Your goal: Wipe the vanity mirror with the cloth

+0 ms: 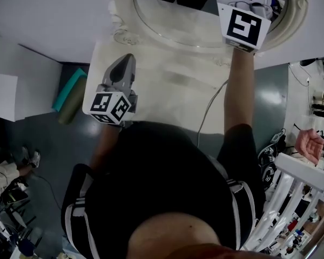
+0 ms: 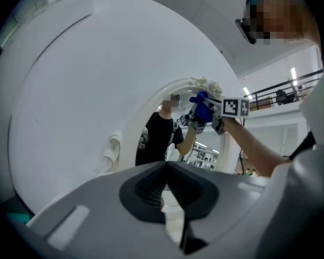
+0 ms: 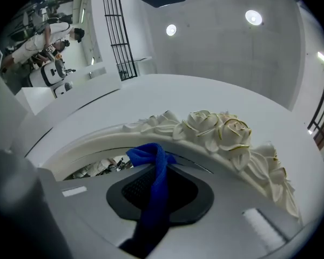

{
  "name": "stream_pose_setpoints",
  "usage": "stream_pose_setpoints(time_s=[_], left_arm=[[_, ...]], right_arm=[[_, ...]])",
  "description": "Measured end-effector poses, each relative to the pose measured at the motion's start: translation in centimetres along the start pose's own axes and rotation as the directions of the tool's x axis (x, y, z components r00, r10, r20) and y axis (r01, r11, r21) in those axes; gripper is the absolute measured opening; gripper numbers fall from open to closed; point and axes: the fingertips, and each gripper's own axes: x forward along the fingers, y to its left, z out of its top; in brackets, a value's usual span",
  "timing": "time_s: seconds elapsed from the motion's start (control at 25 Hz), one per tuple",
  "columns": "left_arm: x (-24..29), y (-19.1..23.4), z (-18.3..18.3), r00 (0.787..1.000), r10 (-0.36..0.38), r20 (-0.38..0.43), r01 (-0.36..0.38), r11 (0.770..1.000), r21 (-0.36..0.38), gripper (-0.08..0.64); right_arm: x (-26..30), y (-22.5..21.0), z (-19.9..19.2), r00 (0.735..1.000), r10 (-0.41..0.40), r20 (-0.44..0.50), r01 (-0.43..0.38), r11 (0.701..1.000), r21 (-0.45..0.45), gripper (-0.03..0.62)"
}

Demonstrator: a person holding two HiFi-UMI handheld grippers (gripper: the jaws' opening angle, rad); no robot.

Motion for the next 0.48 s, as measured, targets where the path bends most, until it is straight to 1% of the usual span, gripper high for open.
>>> stream_pose_setpoints(time_s=[0.16, 0.28, 0.48], left_arm=[[1.1, 0.2, -0.2, 1.000, -0.008, -0.007, 0.008, 1.000, -0.002, 0.011], [1.2, 0.2, -0.2, 1.000, -0.007, -0.006, 0.007, 1.000, -0.002, 0.011], [1.1, 0.7, -0.4, 1.000, 0.001, -0.014, -0.001, 1.000, -0.005, 0.011]], right_arm=[[0.4, 1.7, -0.6, 0.999, 0.049, -0.008, -0.050, 0.997, -0.052, 0.054], [-0.2, 4.3, -1.6, 0.996, 0.091, -0.025, -0.093, 0.990, -0.103, 0.054], [-1.5, 9.9, -4.0, 0.987, 0.159, -0.038, -0.161, 0.983, -0.084, 0.054]])
